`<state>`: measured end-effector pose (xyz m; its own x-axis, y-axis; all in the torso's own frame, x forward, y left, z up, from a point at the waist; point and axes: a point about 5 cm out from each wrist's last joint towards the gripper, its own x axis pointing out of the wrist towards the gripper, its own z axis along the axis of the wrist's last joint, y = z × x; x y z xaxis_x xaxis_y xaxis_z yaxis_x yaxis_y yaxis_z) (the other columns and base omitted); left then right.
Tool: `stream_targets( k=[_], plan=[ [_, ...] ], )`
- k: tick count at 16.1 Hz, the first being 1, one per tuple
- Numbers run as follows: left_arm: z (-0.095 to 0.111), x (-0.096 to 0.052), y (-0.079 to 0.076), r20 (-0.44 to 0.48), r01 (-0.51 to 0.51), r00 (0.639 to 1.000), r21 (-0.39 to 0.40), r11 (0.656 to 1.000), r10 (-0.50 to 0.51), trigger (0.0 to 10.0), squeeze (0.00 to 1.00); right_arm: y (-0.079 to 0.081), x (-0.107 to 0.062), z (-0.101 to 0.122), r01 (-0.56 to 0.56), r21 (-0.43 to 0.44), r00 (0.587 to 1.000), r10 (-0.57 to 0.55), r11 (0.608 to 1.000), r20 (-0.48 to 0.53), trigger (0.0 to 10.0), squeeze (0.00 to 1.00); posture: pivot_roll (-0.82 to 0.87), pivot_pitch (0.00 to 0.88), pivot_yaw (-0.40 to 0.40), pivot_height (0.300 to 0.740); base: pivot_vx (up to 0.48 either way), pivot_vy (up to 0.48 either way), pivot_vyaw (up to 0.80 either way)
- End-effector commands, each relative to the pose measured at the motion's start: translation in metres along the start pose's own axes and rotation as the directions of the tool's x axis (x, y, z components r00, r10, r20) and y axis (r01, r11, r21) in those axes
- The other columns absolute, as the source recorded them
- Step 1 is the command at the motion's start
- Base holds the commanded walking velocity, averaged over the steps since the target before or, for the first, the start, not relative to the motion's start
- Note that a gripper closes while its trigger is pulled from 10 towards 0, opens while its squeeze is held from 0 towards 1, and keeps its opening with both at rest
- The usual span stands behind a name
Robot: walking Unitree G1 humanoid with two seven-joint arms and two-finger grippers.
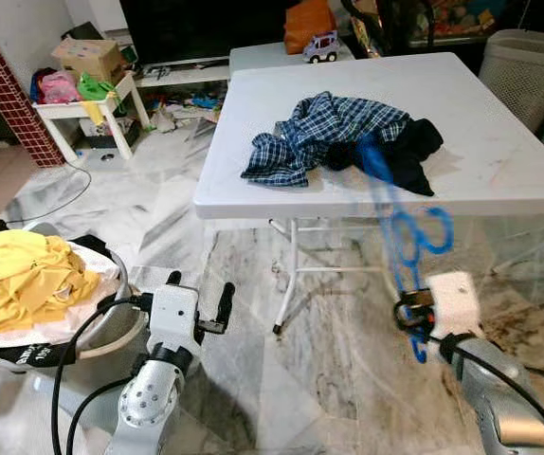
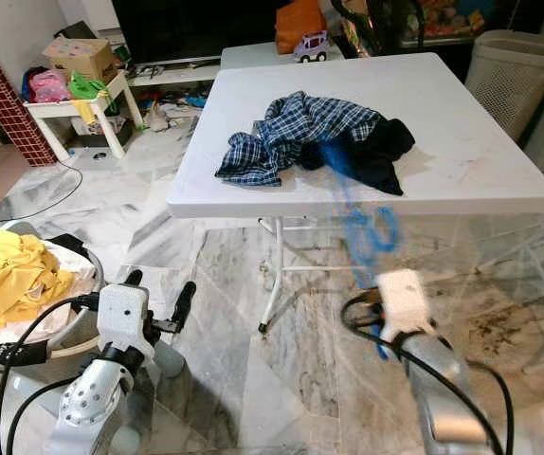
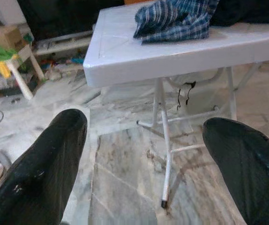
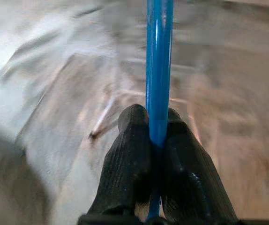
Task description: Hang hanger
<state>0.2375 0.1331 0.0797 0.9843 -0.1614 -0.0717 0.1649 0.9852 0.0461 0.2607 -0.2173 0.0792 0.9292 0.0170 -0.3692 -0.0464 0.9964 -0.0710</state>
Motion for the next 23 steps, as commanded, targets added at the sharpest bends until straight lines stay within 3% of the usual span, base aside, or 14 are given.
stream_targets(
  k=[1,3,6,13,18,23],
  plan=[
    [0.004,0.001,0.003,0.003,-0.011,1.0,-0.012,1.0,0.011,10.0,0.0,-0.007,-0.005,0.014,0.069,0.033,0.996,-0.071,0.997,0.055,10.0,0.0,-0.13,0.0,0.097,0.74,0.0,0.0,0.0],
    [0.005,0.003,0.002,-0.01,-0.019,1.0,-0.062,0.998,0.019,10.0,0.0,-0.004,-0.006,0.015,0.105,0.045,0.993,-0.108,0.993,0.046,10.0,0.0,-0.13,0.0,0.098,0.74,0.0,0.0,0.0],
    [0.007,0.005,-0.002,-0.001,0.018,1.0,-0.065,0.998,-0.018,10.0,0.0,-0.003,-0.003,0.017,0.119,0.039,0.992,-0.121,0.992,0.038,10.0,0.0,-0.13,0.0,0.097,0.74,0.0,0.0,0.0],
    [0.003,0.006,-0.006,-0.047,0.046,0.997,-0.169,0.984,-0.055,10.0,0.0,0.003,0.006,0.024,0.154,0.045,0.987,-0.155,0.987,0.042,10.0,0.0,-0.12,0.0,0.091,0.74,0.0,0.0,-0.78],
    [0.002,0.009,-0.011,-0.058,0.087,0.993,-0.194,0.977,-0.1,10.0,0.0,0.006,0.009,0.028,0.152,0.079,0.986,-0.156,0.985,0.058,10.0,0.0,-0.13,0.0,0.089,0.74,0.0,0.0,-0.79],
    [-0.001,0.009,-0.013,-0.074,0.096,0.991,-0.197,0.976,-0.112,10.0,0.0,0.012,0.009,0.032,0.081,0.109,0.994,-0.088,0.991,0.066,10.0,0.0,-0.13,0.0,0.086,0.74,0.0,0.222,-0.76]
  ],
)
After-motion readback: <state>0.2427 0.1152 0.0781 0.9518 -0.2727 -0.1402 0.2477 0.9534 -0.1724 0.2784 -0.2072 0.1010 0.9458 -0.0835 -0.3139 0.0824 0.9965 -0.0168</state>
